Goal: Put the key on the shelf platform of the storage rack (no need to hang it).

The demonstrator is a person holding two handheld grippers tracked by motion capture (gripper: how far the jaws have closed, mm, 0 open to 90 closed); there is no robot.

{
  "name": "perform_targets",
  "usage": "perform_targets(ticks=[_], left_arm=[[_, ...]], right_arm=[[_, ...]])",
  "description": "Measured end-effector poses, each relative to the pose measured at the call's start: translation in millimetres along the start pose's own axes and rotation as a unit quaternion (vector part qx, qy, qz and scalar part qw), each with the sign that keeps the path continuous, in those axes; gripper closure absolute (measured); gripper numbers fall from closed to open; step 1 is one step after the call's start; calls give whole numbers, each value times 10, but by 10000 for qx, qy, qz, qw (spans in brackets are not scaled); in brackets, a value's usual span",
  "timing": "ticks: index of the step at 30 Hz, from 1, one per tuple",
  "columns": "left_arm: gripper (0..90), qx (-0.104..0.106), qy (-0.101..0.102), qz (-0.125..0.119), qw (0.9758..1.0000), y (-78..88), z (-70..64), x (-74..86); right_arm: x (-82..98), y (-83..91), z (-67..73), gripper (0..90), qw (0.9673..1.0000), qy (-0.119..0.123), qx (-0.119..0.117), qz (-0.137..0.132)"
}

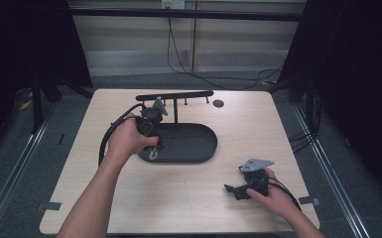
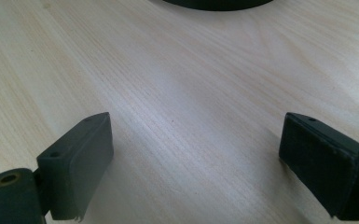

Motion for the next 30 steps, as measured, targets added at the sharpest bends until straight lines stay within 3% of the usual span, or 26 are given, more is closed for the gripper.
perform_targets(ticks=[12,30], left_arm=[[632,-32,105,-97,9999,36,25,-118],[632,-30,168,-260,9995,-83,89,-269]], right_arm=[[0,0,0,95,10000,2,2,-3],[0,0,0,96,10000,-1,5,-1]])
Point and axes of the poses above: each handheld gripper's, and its own axes: y roughly backward along the jaws, x roughly out of its underside, z roughly to its left, the point moved 6 cm from there along -y, roughly forward along the jaws, and after that the axes turned 1 degree about y, right-handed, at the moved point
